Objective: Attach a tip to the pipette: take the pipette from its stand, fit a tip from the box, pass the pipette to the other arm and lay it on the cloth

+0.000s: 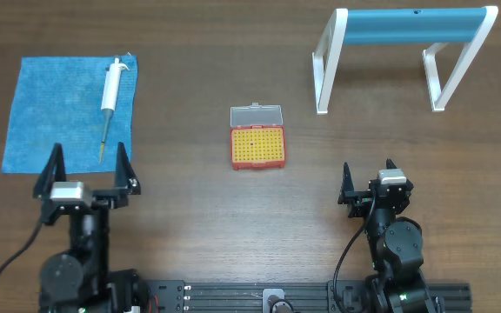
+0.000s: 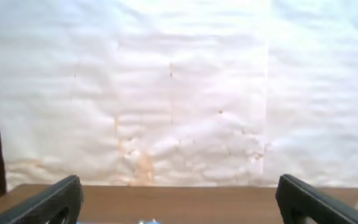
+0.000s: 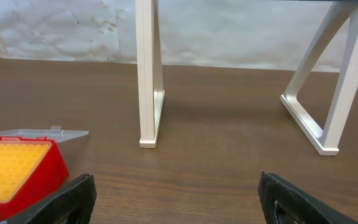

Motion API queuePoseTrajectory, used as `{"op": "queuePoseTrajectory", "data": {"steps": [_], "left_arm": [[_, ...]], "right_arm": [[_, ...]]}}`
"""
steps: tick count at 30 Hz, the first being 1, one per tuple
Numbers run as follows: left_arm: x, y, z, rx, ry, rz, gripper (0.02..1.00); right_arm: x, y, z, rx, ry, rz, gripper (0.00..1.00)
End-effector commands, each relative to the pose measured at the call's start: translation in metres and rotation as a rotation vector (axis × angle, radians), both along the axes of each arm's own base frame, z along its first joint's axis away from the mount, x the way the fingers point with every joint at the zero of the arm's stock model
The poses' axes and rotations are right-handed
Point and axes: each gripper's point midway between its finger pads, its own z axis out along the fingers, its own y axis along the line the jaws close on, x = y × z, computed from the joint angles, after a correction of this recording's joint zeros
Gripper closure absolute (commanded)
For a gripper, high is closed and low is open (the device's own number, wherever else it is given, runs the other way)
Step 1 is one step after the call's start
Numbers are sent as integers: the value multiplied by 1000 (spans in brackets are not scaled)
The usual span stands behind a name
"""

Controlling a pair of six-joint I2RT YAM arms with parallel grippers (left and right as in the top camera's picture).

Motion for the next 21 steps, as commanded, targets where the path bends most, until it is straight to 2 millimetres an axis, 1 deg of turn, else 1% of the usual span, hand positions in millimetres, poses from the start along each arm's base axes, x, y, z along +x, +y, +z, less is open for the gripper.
{"op": "queuePoseTrajectory", "data": {"steps": [1, 2, 4, 8, 10, 11, 12, 21], "left_arm": [[8, -1, -40, -83, 4, -8, 20], [10, -5, -52, -86, 37, -22, 20], [13, -8, -69, -94, 104, -30, 20], [17, -11, -115, -169, 291, -41, 20], [16, -12, -129, -181, 350, -42, 20], [16, -12, -129, -135, 351, -35, 20], [16, -12, -129, -126, 351, -34, 20], [16, -12, -128, -126, 348, -37, 20]], "right_arm": [[-1, 2, -2, 15, 5, 7, 143], [-1, 2, -2, 15, 5, 7, 143], [-1, 2, -2, 15, 5, 7, 143], [-1, 2, -2, 15, 5, 7, 143], [-1, 2, -2, 15, 5, 7, 143], [-1, 2, -2, 15, 5, 7, 143], [-1, 2, -2, 15, 5, 7, 143], [-1, 2, -2, 15, 5, 7, 143]]}}
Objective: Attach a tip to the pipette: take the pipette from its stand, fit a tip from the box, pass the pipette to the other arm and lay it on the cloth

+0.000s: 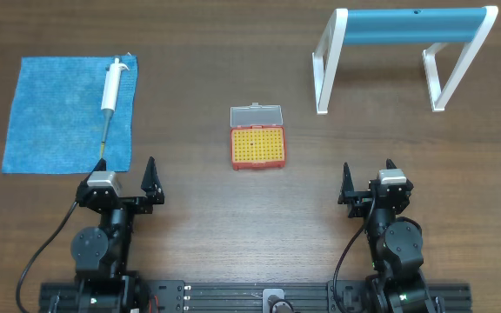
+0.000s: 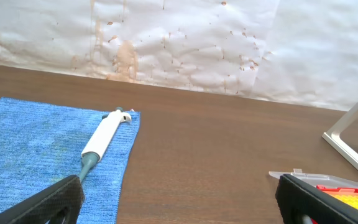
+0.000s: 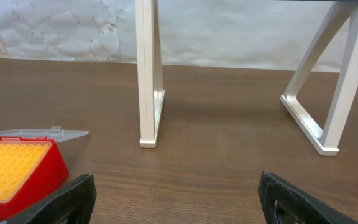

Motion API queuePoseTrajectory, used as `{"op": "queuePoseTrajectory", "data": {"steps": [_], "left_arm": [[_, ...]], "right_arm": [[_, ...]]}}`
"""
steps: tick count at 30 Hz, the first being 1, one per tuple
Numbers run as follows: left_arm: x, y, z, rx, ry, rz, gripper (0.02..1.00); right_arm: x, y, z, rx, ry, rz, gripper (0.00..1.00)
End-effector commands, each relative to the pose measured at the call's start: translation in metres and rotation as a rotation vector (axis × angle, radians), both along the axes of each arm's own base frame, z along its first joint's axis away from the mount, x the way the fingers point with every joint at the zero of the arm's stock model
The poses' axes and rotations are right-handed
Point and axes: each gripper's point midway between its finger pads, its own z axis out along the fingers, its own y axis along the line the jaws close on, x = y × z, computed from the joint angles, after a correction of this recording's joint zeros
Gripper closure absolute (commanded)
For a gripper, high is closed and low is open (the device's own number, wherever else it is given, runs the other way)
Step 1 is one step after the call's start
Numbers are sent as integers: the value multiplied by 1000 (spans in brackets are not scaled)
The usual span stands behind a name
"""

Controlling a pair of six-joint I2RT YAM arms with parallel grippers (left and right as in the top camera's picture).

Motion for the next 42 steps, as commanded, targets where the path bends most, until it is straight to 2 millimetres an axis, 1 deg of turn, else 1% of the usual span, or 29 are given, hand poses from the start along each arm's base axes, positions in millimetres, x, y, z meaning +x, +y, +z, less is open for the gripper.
{"op": "queuePoseTrajectory", "data": {"steps": [1, 10, 12, 13, 16, 17, 21, 22, 25, 27, 28, 42], "left_arm": [[-1, 1, -1, 13, 1, 6, 20], [-1, 1, -1, 13, 1, 5, 18], [-1, 1, -1, 13, 1, 5, 18], [-1, 1, 0, 14, 0, 5, 20], [-1, 1, -1, 13, 1, 5, 20], [-1, 1, -1, 13, 1, 5, 20], [-1, 1, 0, 13, 0, 5, 20], [-1, 1, 0, 14, 0, 5, 20], [-1, 1, -1, 13, 1, 5, 20], [-1, 1, -1, 14, 1, 5, 20], [-1, 1, -1, 14, 1, 5, 20], [-1, 1, 0, 13, 0, 5, 20]], "right_arm": [[-1, 2, -1, 15, 4, 7, 143], [-1, 2, -1, 15, 4, 7, 143], [0, -2, 0, 16, -1, -9, 143], [0, -8, 2, 18, -12, -31, 143], [-1, -35, 16, 27, -75, -136, 143], [-2, -42, 21, 30, -95, -157, 143], [-4, -63, 20, 29, -93, -231, 143], [-5, -65, 20, 29, -93, -237, 143], [-4, -65, 20, 31, -93, -235, 143], [-3, -51, 20, 40, -91, -154, 143], [-3, -49, 20, 41, -92, -144, 143], [-3, -49, 20, 41, -91, -144, 143]]}}
